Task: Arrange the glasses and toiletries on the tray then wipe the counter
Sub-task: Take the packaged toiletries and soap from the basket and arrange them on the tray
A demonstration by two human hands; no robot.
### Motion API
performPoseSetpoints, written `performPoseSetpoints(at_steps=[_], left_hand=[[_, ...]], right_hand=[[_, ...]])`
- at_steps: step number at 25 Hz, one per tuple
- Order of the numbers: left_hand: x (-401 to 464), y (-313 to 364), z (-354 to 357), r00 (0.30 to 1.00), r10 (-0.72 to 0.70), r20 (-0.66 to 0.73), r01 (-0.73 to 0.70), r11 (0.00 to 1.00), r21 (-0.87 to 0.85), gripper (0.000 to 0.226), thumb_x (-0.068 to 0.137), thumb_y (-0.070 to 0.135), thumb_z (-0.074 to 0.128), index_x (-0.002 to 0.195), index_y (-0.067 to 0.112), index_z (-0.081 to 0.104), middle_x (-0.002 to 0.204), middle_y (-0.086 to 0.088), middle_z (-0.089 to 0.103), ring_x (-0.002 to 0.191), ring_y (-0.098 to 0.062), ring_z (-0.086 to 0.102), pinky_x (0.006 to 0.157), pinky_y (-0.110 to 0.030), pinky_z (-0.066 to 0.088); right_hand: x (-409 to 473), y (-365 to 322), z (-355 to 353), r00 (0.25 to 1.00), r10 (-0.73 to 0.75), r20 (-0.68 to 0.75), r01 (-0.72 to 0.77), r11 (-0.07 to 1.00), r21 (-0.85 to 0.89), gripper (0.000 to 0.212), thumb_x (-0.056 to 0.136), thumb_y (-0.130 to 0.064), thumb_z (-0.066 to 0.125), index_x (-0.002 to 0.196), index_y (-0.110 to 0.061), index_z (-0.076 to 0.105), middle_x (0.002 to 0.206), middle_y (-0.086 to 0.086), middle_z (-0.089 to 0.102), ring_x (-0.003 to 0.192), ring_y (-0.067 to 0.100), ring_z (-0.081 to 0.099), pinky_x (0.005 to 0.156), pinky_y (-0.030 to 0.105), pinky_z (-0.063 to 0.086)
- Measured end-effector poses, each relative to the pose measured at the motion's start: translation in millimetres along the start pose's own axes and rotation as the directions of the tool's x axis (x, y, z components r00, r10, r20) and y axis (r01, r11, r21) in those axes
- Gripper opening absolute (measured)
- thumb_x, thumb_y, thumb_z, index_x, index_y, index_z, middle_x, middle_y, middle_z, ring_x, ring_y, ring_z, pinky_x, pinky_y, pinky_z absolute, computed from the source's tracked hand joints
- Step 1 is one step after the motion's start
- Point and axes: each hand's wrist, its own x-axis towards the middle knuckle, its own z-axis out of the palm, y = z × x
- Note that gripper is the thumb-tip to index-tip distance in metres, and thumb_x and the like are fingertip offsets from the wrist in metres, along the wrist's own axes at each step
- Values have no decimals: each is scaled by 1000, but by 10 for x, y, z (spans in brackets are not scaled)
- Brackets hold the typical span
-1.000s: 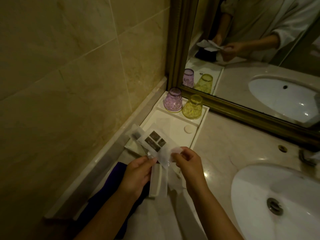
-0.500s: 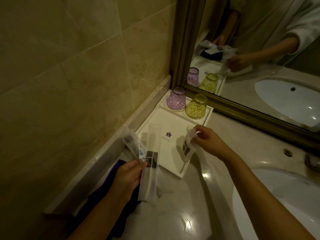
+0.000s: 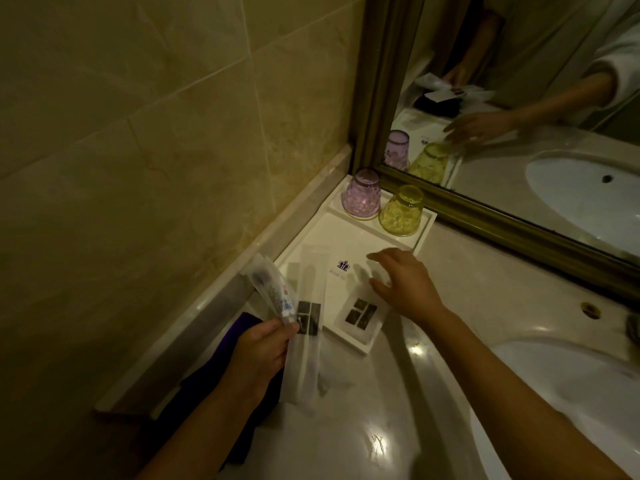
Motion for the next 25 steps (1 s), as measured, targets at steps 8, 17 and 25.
performPoseSetpoints(at_steps=[8,17,25], left_hand=[[-54,-10,24,999,1,37,-1,1000,-4,14,86,7,58,97,11,67,93,-11,74,82,-19,72,59,-24,57],[-105,31,15,998,-45,31,46,999,-6,20,85,8,59,104,9,64,99,-13,71,91,-23,69,71,-31,56],[-158,-13,99,997,-11,70,8,999,49,11,85,10,60,90,8,70,82,-10,76,76,-21,73,58,-26,57]], right_hand=[[-727,-284,389,994,-26,-107,27,1000,14,19,77,-35,66,93,-26,68,99,-7,66,99,16,54,92,38,28],[-646,-395,307,999,22,-45,-22,1000,-15,19,83,-37,61,97,-27,68,108,-7,63,110,14,49,105,45,17],[-811,-1016,136,904,369,216,-373,431,822,14,78,-13,70,66,-14,65,60,-2,62,59,9,60,57,15,50]])
